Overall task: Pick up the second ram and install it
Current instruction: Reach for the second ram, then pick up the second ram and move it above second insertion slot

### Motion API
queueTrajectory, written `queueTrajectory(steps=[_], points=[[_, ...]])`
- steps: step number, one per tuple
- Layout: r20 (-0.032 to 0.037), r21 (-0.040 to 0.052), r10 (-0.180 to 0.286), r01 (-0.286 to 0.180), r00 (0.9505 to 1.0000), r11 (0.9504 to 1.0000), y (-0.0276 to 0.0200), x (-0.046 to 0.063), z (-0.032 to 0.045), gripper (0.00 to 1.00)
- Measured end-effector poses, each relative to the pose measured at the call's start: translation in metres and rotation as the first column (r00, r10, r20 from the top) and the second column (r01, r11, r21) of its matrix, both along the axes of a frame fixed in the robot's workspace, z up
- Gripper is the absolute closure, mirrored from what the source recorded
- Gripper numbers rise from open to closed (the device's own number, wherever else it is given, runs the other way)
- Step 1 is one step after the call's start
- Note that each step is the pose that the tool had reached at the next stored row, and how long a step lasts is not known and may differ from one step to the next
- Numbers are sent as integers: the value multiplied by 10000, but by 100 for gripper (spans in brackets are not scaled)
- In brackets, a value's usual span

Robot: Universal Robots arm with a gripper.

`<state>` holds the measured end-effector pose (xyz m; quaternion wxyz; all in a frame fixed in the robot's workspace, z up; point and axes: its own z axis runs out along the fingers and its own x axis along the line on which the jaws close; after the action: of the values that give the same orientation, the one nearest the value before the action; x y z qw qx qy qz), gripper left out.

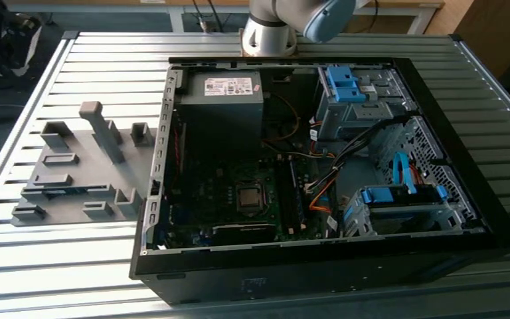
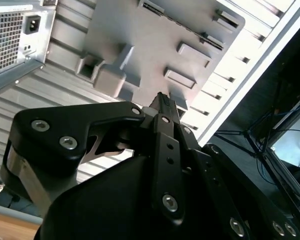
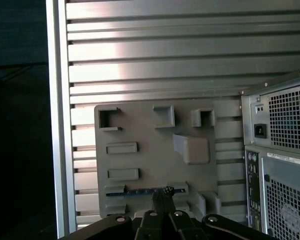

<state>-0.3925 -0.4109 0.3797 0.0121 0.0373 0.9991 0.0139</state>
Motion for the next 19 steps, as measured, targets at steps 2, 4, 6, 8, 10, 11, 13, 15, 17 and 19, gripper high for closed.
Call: queueTrajectory(steps=[2,4,6,8,10,11,13,15,17,19], points=[[-1,0,1,-1,10000,10000,-8,-127,-6,89],[-1,0,1,-1,10000,10000,-9,-160,-7,89],[-1,-1,2,-2,10000,10000,-10,-161,-7,89],[0,0,1,-1,10000,10000,-10,-163,-7,89],[0,0,1,-1,10000,10000,-10,-167,-7,89],[-1,0,1,-1,10000,10000,-10,-170,-7,89],[-1,0,1,-1,10000,10000,-10,-171,-7,89],[-1,0,1,-1,10000,10000,-10,-173,-7,89],[0,0,1,-1,10000,10000,-11,-174,-8,89],[0,0,1,-1,10000,10000,-11,-175,-7,89]])
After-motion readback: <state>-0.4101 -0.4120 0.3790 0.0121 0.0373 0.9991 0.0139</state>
